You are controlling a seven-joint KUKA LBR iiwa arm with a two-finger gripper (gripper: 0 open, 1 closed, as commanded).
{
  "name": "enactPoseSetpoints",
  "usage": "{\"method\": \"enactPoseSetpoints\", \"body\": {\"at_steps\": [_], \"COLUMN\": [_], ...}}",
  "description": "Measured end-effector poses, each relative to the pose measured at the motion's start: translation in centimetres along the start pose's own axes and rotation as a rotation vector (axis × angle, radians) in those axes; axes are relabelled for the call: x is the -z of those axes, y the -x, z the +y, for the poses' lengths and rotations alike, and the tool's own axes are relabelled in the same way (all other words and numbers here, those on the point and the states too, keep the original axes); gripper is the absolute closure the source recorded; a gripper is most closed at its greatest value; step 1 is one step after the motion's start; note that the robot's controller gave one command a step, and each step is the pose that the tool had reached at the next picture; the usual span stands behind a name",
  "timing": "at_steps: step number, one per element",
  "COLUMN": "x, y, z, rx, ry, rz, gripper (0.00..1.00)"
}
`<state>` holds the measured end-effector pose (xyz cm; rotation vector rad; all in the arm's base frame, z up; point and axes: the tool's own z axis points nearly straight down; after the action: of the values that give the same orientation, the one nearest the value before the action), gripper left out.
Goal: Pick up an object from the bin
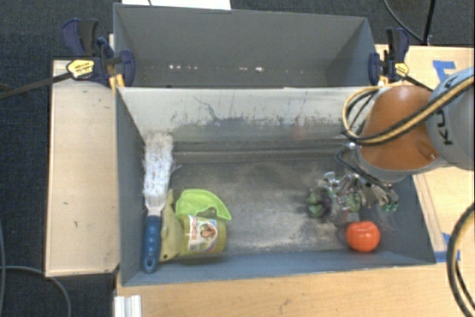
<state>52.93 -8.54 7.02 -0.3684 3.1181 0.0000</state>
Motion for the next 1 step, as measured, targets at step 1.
{"method": "enactPoseSetpoints", "body": {"at_steps": [1], "x": [0.0], "y": [0.01], "z": [0.0], "rx": [0.0], "ry": [0.0], "rz": [0.0], "gripper": [1.0]}}
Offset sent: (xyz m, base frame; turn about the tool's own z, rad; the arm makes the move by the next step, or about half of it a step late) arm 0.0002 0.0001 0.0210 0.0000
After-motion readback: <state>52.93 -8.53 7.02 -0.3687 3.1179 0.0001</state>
